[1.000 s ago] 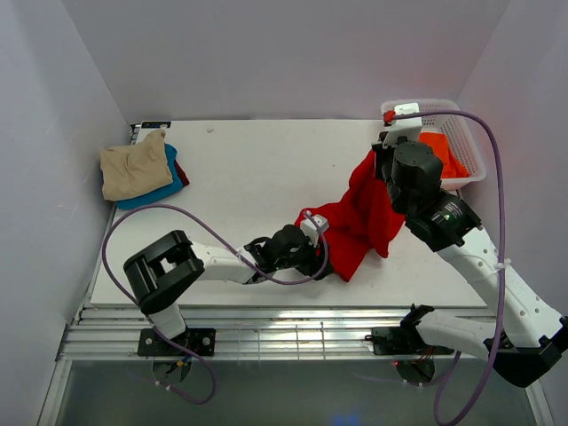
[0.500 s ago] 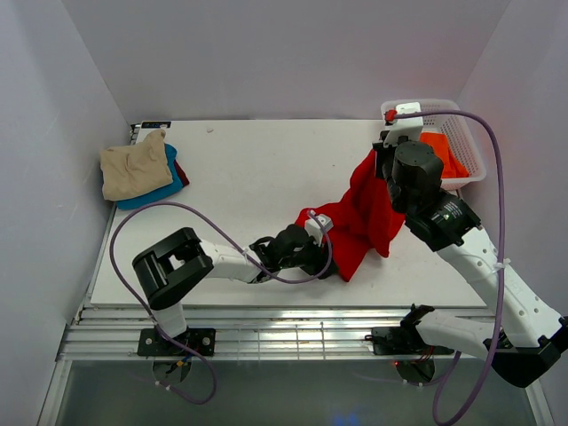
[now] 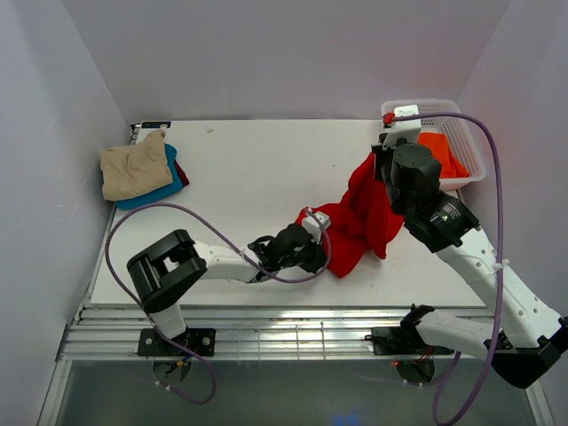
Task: Fold and stack the t-shirts
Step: Flatten out the tshirt
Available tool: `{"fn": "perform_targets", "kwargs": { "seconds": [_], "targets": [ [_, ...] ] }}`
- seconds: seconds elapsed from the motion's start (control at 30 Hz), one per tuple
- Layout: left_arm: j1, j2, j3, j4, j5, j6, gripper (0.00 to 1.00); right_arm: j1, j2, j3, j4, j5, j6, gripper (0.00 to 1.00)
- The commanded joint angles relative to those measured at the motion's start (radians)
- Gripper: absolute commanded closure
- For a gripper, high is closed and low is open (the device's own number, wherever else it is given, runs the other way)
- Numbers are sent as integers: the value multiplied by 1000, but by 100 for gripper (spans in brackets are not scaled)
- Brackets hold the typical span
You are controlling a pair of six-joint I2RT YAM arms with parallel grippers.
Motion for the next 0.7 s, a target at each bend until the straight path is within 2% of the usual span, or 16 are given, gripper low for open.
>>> {"fn": "perform_targets", "kwargs": {
  "seconds": [0.0,0.07,0.1,0.2,0.27,0.37,0.5,0.53,0.63,0.67],
  "targets": [
    [-4,-191,34,-166,-245,72,100,-7,-28,-10,52,27,5,92],
    [-4,-334,65,-269,-394,95,100,-9,-29,-8,53,42,0,92],
    [-2,-383,80,-370,-549,121,100,-9,-29,-7,52,47,-1,92],
    [11,-578,151,-516,-797,198,99,-18,-17,27,47,64,-12,92],
    [16,-708,180,-532,-874,258,98,-22,-3,51,46,64,-15,92],
    [19,-804,223,-514,-954,390,97,-32,29,123,33,62,-23,92],
    [18,-911,324,-668,-860,419,97,-33,61,263,-80,4,3,92],
    [18,-934,333,-699,-739,395,97,-33,57,287,-112,-57,8,92],
    [18,-1023,373,-807,-559,352,100,-33,5,351,-218,-168,26,92],
    [18,-1045,389,-851,-449,321,100,-33,-15,358,-246,-268,26,92]
  ]
}}
